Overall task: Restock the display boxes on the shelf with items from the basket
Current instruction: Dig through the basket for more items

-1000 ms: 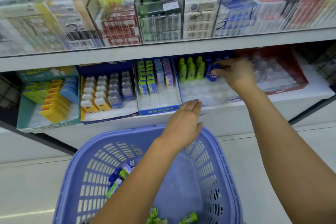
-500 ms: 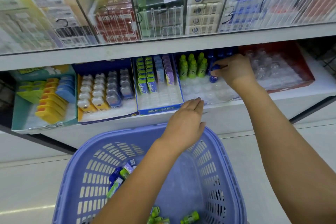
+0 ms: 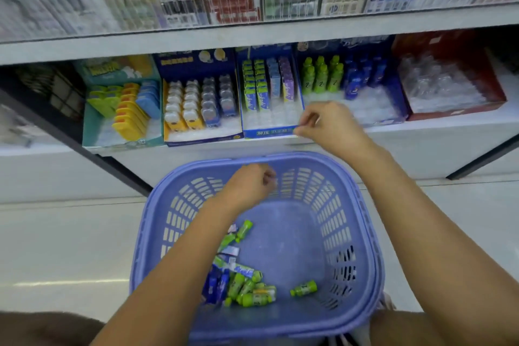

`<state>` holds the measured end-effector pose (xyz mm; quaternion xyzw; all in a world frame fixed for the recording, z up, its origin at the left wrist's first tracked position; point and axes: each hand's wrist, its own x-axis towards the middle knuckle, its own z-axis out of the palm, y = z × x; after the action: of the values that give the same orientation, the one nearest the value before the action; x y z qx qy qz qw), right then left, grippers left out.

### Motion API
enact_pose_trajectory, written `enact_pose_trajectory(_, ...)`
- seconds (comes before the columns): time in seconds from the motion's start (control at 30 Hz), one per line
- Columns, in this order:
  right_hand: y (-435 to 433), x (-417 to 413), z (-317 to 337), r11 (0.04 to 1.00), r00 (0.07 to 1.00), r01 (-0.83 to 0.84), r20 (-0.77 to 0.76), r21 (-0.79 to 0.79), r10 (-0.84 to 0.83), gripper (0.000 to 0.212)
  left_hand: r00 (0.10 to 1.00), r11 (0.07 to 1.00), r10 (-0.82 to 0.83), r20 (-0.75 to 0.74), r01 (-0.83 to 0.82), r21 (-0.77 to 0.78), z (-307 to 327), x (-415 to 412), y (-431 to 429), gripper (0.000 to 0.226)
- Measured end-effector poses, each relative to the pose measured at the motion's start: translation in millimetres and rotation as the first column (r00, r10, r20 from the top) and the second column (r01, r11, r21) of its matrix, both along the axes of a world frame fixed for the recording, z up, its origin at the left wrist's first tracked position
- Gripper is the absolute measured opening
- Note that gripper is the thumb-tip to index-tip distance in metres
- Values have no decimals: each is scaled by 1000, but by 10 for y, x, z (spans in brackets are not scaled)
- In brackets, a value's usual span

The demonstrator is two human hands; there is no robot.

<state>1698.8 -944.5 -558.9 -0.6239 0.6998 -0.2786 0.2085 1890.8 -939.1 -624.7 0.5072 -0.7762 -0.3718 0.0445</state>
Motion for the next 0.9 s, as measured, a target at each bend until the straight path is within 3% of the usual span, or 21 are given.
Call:
enact_pose_trajectory(0.07, 182, 397, -265, 933, 969, -240, 5, 270, 248, 15, 967, 997, -40, 252, 22, 74, -279, 238, 60, 27)
enact_pose_trajectory(0.13, 383, 712, -651, 777, 902, -355, -26, 520, 430, 24, 895, 982, -143, 423, 75, 175, -551, 490, 208, 31)
enact_pose_trajectory(0.23, 709, 1008, -1257, 511, 775, -378, -37, 772, 630, 41, 781, 942, -267, 564, 89, 323, -893, 855, 486, 37)
enact_pose_trajectory(0.3, 865, 1155, -1599, 411, 747, -362, -3, 837, 665, 49, 747, 922, -293, 596, 56, 383, -1064, 1054, 625, 43)
enact_pose_trajectory(0.43, 994, 1416, -2041, 394, 718, -387, 4, 834, 696, 47, 715, 914, -328, 617, 75, 399, -1246, 1231, 737, 34)
enact_pose_trajectory(0.53, 984, 1578, -2166, 476, 742, -455, 24, 753, 670, 40, 716, 935, -273, 643, 39, 354, -1293, 1252, 721, 21)
enact_pose_trajectory(0.6, 964, 1676, -2199, 531, 751, -531, 77, 661, 656, 36, 671, 926, -300, 678, 36, 375, -1324, 1294, 704, 13)
enact_pose_trajectory(0.67, 969, 1773, -2240, 504, 709, -611, 139, 610, 691, 37, 627, 898, -382, 679, 78, 433, -1394, 1344, 688, 15)
enact_pose_trajectory(0.73, 1003, 1844, -2295, 468, 672, -644, 154, 605, 725, 40, 617, 887, -413, 670, 107, 448, -1450, 1361, 680, 31)
enact_pose_trajectory(0.9, 1022, 1867, -2406, 435, 695, -612, 188, 661, 694, 35, 631, 901, -388, 672, 108, 420, -1479, 1275, 718, 30)
